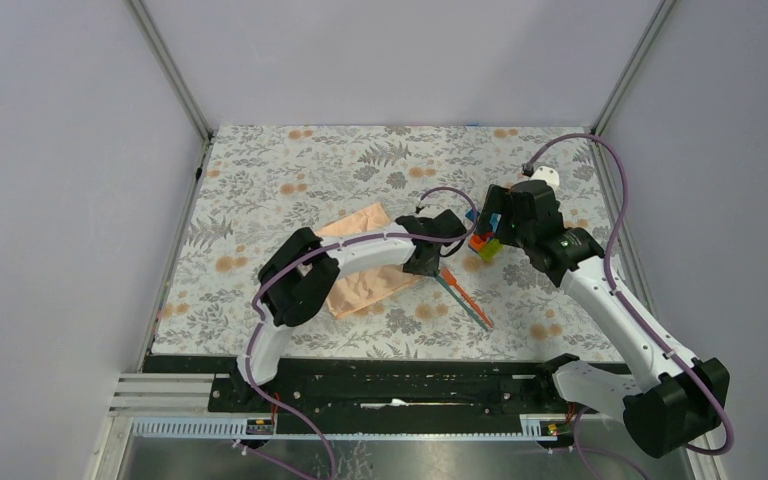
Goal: Fold the napkin into a case and place the utensils inside
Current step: Pick up the top corner of the square folded napkin from the center of the board.
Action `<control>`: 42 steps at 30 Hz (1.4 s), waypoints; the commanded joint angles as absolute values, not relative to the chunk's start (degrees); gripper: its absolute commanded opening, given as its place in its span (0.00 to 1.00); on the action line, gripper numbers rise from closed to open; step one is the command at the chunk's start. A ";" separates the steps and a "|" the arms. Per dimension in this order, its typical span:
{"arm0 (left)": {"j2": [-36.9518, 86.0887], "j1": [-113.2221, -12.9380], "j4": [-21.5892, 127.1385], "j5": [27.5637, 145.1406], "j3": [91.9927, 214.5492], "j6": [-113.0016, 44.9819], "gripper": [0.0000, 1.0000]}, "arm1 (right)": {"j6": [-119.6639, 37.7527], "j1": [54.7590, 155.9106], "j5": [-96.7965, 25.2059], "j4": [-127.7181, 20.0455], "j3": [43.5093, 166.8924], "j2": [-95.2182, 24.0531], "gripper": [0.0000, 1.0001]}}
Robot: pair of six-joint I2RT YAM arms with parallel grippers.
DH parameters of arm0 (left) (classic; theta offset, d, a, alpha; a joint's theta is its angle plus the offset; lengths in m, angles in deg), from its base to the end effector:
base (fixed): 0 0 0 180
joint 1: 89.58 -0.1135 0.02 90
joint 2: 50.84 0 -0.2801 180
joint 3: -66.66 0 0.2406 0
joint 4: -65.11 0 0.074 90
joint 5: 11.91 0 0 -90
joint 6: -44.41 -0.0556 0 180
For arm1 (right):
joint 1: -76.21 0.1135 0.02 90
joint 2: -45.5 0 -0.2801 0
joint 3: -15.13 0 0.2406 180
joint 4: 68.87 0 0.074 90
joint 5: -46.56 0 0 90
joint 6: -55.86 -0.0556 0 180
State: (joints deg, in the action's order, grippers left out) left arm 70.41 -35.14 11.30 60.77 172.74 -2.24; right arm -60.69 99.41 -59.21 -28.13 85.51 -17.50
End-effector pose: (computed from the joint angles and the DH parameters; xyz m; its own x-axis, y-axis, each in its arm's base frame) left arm 0.2712 -0.3508 0.1714 -0.8852 0.1115 -0.4516 0.1469 0.9882 -0.0441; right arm 0.2247 0.0798 0.3239 -0.5283 0.2416 -0.8140 0.0734 0.9681 0.2396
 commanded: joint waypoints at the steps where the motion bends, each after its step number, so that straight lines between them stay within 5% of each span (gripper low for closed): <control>1: 70.18 -34.72 10.64 57.96 174.56 -2.00 0.35 | -60.13 99.31 -58.85 -29.80 85.21 -17.69 1.00; 26: 63.66 -34.69 10.13 54.73 172.74 -1.32 0.02 | -59.81 99.31 -56.58 -30.51 84.77 -17.84 1.00; 42: 51.82 -40.91 14.02 60.84 159.78 -1.80 0.00 | -59.73 99.32 -55.45 -30.94 84.67 -18.22 1.00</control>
